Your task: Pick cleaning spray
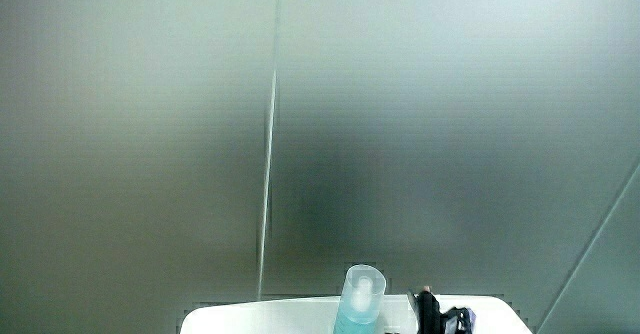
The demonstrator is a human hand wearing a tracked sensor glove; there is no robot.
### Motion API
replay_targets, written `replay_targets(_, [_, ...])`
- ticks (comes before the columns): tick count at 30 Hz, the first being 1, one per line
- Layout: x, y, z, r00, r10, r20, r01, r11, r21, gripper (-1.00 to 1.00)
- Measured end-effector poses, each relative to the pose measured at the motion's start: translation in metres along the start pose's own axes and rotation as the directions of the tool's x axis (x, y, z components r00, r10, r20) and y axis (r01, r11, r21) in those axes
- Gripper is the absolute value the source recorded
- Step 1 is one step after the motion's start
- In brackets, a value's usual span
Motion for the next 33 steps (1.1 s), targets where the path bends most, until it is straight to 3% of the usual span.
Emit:
replay_targets(4, [-0.001, 0.006, -0.002, 1.000, -0.003, -0.029, 0.003, 1.0000, -0.006, 0.00])
replay_targets(6, [-0.009, 0.006, -0.007, 0.997, 0.004, -0.072, -0.005, 0.9999, -0.012, 0.00])
replay_targets(10, [-0.012, 0.010, -0.010, 0.998, 0.020, -0.066, -0.021, 0.9996, -0.018, 0.00])
replay_targets(17, [-0.021, 0.011, -0.011, 0.996, 0.066, -0.063, -0.064, 0.9973, 0.038, 0.39])
replay_targets(23, [-0.035, 0.008, -0.011, 0.998, 0.059, 0.034, -0.062, 0.9919, 0.110, 0.72])
replay_targets(28, [-0.038, 0.006, -0.011, 0.997, 0.067, 0.030, -0.070, 0.9912, 0.112, 1.00])
replay_targets(33, [-0.039, 0.006, -0.011, 0.996, 0.082, 0.027, -0.084, 0.9896, 0.117, 1.00])
